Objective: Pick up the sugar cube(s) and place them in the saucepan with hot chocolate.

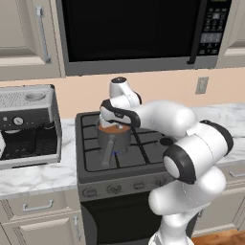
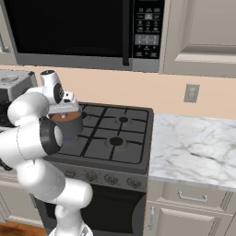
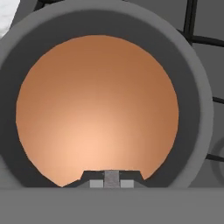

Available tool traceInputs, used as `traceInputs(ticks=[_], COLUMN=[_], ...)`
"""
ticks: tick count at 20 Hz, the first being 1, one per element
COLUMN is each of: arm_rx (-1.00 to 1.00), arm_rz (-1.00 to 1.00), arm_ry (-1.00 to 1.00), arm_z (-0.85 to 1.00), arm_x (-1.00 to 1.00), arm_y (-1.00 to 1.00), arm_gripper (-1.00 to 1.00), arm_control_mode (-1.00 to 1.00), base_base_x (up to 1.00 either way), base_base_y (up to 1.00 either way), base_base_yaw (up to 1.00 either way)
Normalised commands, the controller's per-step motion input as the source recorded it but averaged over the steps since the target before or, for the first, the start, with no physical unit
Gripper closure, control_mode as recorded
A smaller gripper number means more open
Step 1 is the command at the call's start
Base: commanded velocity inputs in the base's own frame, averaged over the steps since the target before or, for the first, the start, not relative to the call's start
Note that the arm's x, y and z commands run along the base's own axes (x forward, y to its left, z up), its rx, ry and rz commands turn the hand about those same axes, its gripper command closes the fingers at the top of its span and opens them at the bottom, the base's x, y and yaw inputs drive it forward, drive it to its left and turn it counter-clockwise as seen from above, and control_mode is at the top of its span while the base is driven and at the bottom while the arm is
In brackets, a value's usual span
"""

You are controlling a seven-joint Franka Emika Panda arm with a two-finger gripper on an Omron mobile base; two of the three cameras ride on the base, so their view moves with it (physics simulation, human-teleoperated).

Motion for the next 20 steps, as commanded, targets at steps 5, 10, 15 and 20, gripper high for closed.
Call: traceInputs(ticks=[5,10,15,20], arm_rx=[0.00,0.00,0.00,0.00], arm_rz=[0.00,0.00,0.00,0.00], arm_ry=[0.00,0.00,0.00,0.00], arm_z=[-0.02,-0.04,-0.10,-0.08], arm_x=[0.12,0.16,0.04,0.02], arm_y=[0.00,0.00,0.03,0.04], arm_gripper=[1.00,1.00,1.00,-1.00], arm_control_mode=[-1.00,-1.00,-1.00,-1.00], base_base_x=[0.00,0.00,0.00,0.00], base_base_y=[0.00,0.00,0.00,0.00], base_base_yaw=[0.00,0.00,0.00,0.00])
